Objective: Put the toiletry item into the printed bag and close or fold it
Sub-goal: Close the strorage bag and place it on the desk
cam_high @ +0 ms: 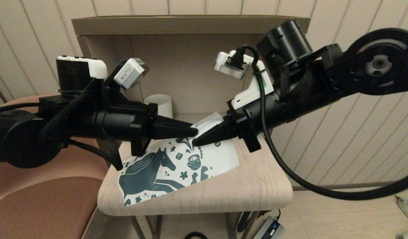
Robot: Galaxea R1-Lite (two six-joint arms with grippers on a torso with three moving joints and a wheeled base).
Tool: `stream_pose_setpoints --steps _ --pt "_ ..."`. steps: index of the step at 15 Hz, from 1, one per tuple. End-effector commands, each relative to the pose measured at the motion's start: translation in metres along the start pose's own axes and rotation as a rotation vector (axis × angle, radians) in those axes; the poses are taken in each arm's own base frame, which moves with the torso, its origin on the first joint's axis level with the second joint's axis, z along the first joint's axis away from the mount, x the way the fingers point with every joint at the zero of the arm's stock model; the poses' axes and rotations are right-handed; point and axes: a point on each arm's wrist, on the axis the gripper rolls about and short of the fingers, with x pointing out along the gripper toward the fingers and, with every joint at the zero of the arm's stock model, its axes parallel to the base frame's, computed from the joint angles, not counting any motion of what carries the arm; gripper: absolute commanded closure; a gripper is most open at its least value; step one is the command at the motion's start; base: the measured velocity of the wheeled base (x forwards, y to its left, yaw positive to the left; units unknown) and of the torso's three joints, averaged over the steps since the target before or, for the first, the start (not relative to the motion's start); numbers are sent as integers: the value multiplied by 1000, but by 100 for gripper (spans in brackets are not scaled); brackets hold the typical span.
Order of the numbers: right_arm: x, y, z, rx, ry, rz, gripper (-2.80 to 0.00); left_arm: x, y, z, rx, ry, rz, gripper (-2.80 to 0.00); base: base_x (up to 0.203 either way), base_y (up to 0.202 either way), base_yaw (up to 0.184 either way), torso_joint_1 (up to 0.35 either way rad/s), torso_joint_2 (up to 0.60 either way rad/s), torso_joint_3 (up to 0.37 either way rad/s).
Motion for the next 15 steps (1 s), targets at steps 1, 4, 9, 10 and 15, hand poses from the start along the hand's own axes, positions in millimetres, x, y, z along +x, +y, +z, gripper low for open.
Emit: stream_pose_setpoints --steps 1,4,9,10,15 --pt "-6 2 2 -6 -9 -4 0 0 0 -1 -1 0 -7 0 0 0 0 0 0 0" --pt "-20 3 3 -10 -24 -33 0 0 1 -1 -1 0 -6 0 0 0 0 0 0 0" --pt "-43 10 0 -42 -69 -86 0 -1 2 -2 13 1 -1 0 0 0 0 0 0 0" --pt "-47 12 0 -47 -77 -96 0 -1 2 -2 13 2 -3 0 0 0 0 0 0 0" --pt "-72 22 1 -58 -104 -148 0 -2 4 -3 11 3 3 0 0 0 0 0 0 0"
